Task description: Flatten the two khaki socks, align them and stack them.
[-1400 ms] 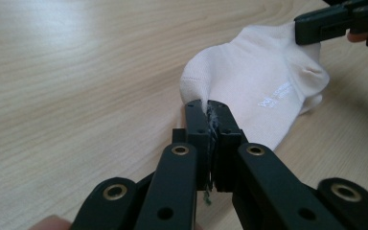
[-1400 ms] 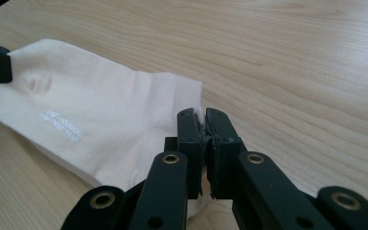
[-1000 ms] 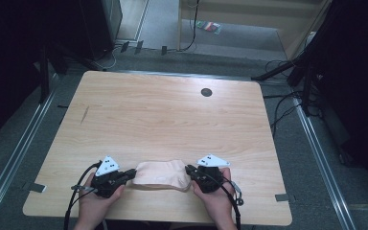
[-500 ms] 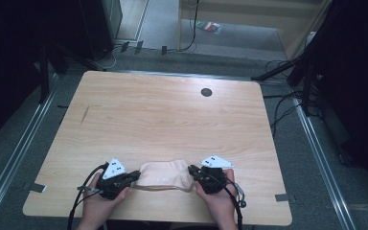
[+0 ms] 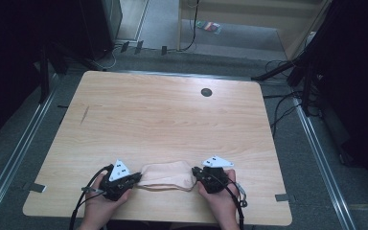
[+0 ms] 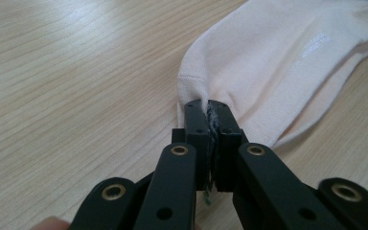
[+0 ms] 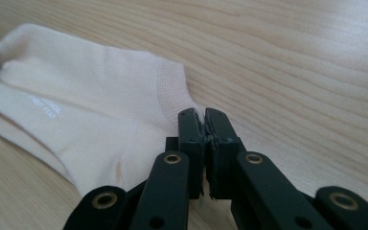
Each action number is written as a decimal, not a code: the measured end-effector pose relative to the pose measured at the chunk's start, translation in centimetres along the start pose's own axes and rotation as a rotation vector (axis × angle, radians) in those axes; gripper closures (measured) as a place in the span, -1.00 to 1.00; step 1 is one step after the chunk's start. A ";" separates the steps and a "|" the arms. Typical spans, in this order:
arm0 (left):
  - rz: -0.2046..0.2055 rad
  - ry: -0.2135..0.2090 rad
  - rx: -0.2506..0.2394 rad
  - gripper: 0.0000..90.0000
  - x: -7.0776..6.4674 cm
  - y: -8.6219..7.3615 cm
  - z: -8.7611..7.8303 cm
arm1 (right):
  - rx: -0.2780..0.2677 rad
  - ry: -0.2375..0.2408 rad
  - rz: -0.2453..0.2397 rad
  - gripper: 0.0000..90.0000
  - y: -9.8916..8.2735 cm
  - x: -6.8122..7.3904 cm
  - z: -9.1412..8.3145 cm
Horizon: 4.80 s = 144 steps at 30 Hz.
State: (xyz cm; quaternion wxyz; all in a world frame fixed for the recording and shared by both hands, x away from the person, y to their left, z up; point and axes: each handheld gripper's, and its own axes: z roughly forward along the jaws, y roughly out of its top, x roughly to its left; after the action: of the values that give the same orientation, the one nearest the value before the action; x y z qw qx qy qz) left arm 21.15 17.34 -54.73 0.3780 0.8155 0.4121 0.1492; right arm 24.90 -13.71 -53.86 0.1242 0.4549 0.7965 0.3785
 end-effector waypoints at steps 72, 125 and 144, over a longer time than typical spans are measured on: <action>-0.188 -0.013 -0.281 -0.58 4.7 -1.1 -2.5 | -0.209 0.020 0.101 -0.52 0.3 -4.5 -2.4; -0.324 0.237 -0.208 -0.69 14.4 -8.5 -10.5 | -0.235 -0.213 0.242 -0.68 -8.1 -14.0 -11.0; -0.316 0.245 -0.170 -0.69 15.0 -8.8 -10.3 | -0.216 -0.230 0.269 -0.69 -9.3 -14.9 -11.4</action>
State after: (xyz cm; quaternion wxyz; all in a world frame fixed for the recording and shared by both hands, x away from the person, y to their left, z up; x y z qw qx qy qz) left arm 19.78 37.46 -55.38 0.4113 0.6817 0.5635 0.2203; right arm 21.12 -34.27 -54.94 0.2108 0.5816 0.6639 0.4202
